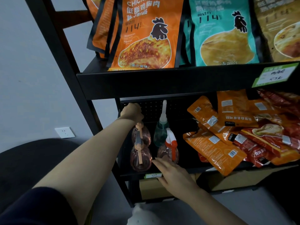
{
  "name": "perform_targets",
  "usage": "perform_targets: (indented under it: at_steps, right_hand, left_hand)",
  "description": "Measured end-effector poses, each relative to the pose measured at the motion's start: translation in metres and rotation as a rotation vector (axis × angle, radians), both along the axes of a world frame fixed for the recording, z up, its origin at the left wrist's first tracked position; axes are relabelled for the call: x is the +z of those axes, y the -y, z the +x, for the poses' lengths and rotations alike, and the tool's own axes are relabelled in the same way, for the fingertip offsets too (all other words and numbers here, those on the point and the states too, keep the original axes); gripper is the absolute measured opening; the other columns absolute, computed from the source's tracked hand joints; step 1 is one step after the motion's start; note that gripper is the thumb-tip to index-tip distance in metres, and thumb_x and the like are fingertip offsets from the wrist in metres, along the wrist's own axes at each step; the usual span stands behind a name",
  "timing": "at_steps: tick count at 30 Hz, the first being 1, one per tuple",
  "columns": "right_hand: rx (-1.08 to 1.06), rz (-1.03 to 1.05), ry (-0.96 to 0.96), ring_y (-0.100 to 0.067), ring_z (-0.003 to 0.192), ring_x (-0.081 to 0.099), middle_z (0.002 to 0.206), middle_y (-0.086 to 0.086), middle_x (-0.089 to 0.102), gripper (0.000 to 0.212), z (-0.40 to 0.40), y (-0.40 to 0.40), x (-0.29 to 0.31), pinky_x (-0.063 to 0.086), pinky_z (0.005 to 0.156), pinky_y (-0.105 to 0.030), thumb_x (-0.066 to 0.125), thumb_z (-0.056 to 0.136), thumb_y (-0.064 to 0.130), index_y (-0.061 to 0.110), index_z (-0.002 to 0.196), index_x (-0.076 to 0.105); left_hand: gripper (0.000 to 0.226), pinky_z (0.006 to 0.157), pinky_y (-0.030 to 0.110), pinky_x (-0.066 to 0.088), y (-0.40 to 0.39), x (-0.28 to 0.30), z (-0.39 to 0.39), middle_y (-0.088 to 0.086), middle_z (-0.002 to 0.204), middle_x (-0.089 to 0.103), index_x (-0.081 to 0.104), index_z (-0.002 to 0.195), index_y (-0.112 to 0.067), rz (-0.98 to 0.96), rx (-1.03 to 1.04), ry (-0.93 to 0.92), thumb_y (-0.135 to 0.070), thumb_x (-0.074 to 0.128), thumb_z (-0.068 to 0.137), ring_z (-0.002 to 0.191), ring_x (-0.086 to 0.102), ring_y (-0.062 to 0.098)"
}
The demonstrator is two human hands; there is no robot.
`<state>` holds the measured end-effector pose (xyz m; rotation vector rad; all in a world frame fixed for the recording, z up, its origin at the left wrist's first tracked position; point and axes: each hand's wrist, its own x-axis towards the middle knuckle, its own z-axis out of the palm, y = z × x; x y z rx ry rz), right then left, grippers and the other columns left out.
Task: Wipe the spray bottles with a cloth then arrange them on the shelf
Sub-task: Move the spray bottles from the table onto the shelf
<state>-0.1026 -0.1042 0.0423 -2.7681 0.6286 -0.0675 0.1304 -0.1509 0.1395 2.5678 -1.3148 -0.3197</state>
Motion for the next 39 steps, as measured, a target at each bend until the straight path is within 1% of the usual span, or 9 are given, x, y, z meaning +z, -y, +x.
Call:
perform_targets:
  at_steps: [4, 9, 13, 18, 22, 28, 31, 34, 39]
  right_hand:
    - [-0.007, -0.005, -0.001, -0.012, 0.143, 0.017, 0.157, 0.008, 0.017, 0.057, -0.001, -0.001, -0.001, 0.022, 0.112, -0.026, 0.042, 0.100, 0.026, 0.025, 0.150, 0.016]
    - [-0.009, 0.007, 0.003, -0.011, 0.143, 0.019, 0.156, 0.008, 0.019, 0.056, -0.003, -0.002, -0.003, 0.022, 0.112, -0.025, 0.042, 0.100, 0.026, 0.026, 0.150, 0.017]
    - [-0.006, 0.024, 0.000, -0.011, 0.142, 0.020, 0.156, 0.008, 0.019, 0.056, -0.004, -0.003, -0.003, 0.022, 0.112, -0.026, 0.042, 0.100, 0.026, 0.025, 0.150, 0.018]
    - [-0.006, 0.026, 0.003, -0.010, 0.142, 0.019, 0.156, 0.008, 0.019, 0.056, -0.005, -0.001, -0.004, 0.022, 0.112, -0.024, 0.043, 0.100, 0.026, 0.025, 0.150, 0.018]
    - [0.000, 0.039, -0.006, -0.011, 0.142, 0.020, 0.156, 0.008, 0.018, 0.056, -0.004, -0.002, -0.005, 0.023, 0.112, -0.025, 0.043, 0.100, 0.026, 0.025, 0.150, 0.018]
    - [0.005, 0.051, -0.011, -0.010, 0.142, 0.018, 0.156, 0.008, 0.017, 0.056, -0.006, -0.005, -0.007, 0.021, 0.112, -0.024, 0.042, 0.100, 0.027, 0.025, 0.150, 0.019]
    - [0.005, 0.067, -0.032, -0.009, 0.142, 0.018, 0.156, 0.010, 0.017, 0.055, -0.012, -0.002, -0.008, 0.021, 0.112, -0.024, 0.042, 0.100, 0.028, 0.026, 0.150, 0.020]
    - [-0.020, 0.070, -0.056, -0.007, 0.139, 0.024, 0.153, 0.012, 0.024, 0.051, -0.023, 0.007, -0.007, 0.025, 0.109, -0.023, 0.043, 0.100, 0.029, 0.027, 0.148, 0.026]
    - [-0.087, 0.065, -0.112, -0.007, 0.129, 0.039, 0.142, 0.011, 0.043, 0.044, -0.044, 0.035, -0.005, 0.037, 0.102, -0.024, 0.045, 0.098, 0.031, 0.028, 0.142, 0.039]
  left_hand:
    - [0.008, 0.050, 0.025, 0.040, -0.003, 0.000, -0.002, 0.001, 0.065, 0.050, 0.057, 0.083, -0.007, 0.012, -0.028, 0.080, -0.012, 0.055, 0.089, 0.067, 0.055, 0.020]
    - [0.028, 0.058, 0.031, 0.045, -0.007, 0.004, -0.002, 0.004, 0.063, 0.051, 0.045, 0.060, -0.010, 0.009, -0.020, 0.106, -0.005, 0.055, 0.086, 0.075, 0.063, 0.029]
    - [0.020, 0.062, 0.033, 0.051, -0.009, 0.002, 0.004, 0.013, 0.079, 0.065, 0.054, 0.066, -0.006, -0.052, -0.022, 0.075, 0.000, 0.050, 0.085, 0.080, 0.067, 0.031]
    - [0.028, 0.058, 0.031, 0.043, -0.008, 0.001, 0.003, 0.003, 0.063, 0.051, 0.046, 0.061, -0.010, -0.059, -0.024, 0.081, -0.001, 0.048, 0.088, 0.075, 0.063, 0.028]
    - [0.018, 0.060, 0.033, 0.047, -0.009, 0.002, 0.000, 0.005, 0.067, 0.055, 0.055, 0.072, -0.006, -0.047, -0.027, 0.071, -0.004, 0.050, 0.089, 0.074, 0.062, 0.028]
    - [0.025, 0.058, 0.030, 0.043, -0.011, 0.004, -0.005, 0.002, 0.064, 0.049, 0.046, 0.065, -0.011, -0.010, -0.023, 0.118, -0.008, 0.050, 0.090, 0.067, 0.055, 0.023]
    - [0.027, 0.060, 0.031, 0.043, -0.011, 0.008, -0.008, 0.001, 0.065, 0.047, 0.050, 0.072, -0.009, 0.043, -0.035, 0.231, -0.023, 0.048, 0.094, 0.069, 0.054, 0.022]
    - [0.038, 0.065, 0.030, 0.043, -0.007, 0.012, -0.013, 0.002, 0.077, 0.051, 0.063, 0.088, -0.009, -0.020, -0.142, 0.356, -0.041, 0.044, 0.096, 0.087, 0.061, 0.025]
    - [0.043, 0.061, 0.028, 0.041, 0.022, 0.007, -0.031, -0.002, 0.071, 0.054, 0.062, 0.090, -0.012, -0.103, -0.254, 0.118, -0.053, 0.048, 0.091, 0.074, 0.056, 0.018]
